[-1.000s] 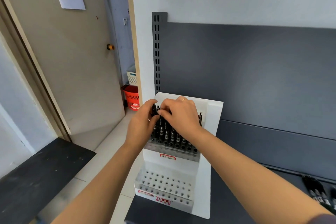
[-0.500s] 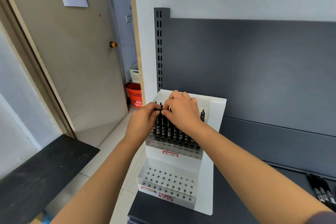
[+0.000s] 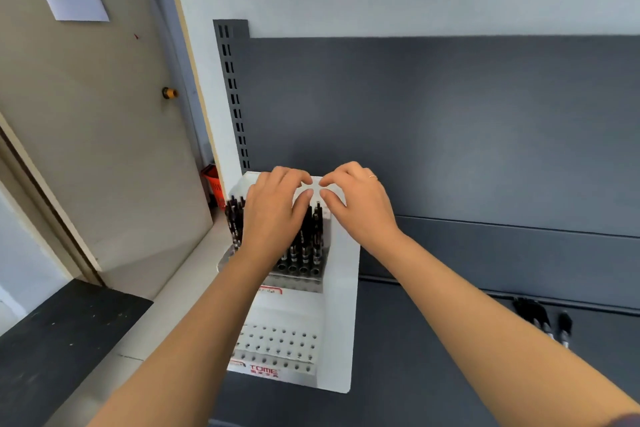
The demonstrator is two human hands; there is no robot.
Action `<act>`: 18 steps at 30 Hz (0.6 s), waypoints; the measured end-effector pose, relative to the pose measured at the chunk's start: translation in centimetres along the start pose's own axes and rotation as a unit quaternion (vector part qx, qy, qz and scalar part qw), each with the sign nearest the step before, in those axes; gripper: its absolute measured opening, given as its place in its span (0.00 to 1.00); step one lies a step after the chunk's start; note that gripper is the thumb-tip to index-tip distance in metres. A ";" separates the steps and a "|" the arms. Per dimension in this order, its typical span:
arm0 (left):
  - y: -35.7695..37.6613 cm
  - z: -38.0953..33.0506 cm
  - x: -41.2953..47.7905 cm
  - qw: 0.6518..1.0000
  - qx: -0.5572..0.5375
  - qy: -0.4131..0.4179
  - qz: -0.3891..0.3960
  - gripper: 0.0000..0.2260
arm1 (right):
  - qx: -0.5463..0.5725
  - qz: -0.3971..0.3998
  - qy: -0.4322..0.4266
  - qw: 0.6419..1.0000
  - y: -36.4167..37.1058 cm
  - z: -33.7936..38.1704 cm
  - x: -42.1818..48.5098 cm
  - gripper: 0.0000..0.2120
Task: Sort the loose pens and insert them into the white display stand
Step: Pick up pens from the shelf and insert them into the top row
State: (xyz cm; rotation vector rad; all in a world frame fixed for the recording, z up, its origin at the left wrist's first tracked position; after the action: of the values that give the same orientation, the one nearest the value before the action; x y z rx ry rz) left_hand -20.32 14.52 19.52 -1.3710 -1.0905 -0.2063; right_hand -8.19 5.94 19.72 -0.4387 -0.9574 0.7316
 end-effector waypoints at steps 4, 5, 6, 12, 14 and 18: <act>2.1 -6.2 0.7 0.998 -0.021 0.049 0.035 0.06 | -0.024 0.006 0.024 0.999 -4.7 -4.2 -2.4 0.09; 2.8 -7.9 0.8 0.997 -0.029 0.062 0.047 0.06 | -0.026 0.006 0.034 0.999 -6.1 -5.5 -3.1 0.09; 3.5 -9.5 0.8 0.995 -0.038 0.070 0.060 0.06 | -0.025 0.008 0.046 0.999 -7.3 -6.7 -3.8 0.09; 8.4 -18.7 -0.3 0.982 -0.081 0.101 0.140 0.07 | -0.024 0.035 0.128 0.991 -14.5 -14.3 -8.7 0.09; 10.0 -21.3 -1.1 0.976 -0.092 0.112 0.162 0.07 | -0.035 0.046 0.157 0.986 -16.2 -16.9 -10.5 0.08; 13.3 -26.4 -3.2 0.962 -0.091 0.127 0.224 0.07 | -0.031 0.067 0.241 0.968 -19.2 -22.3 -14.7 0.08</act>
State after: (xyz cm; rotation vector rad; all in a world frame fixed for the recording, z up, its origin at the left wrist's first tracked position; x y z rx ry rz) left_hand 0.33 -5.82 12.88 -1.6668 -0.5384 -0.1472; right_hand 12.51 -18.43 11.91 -0.7049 -0.4971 0.6745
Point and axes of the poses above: each hand's wrist, its own x-axis towards the middle knuckle, its own y-axis out of the palm, z = x × y, the point moved 1 cm from there along x, towards the middle knuckle, and after that the axes turned 11 degrees about x, right-handed, at the moved point
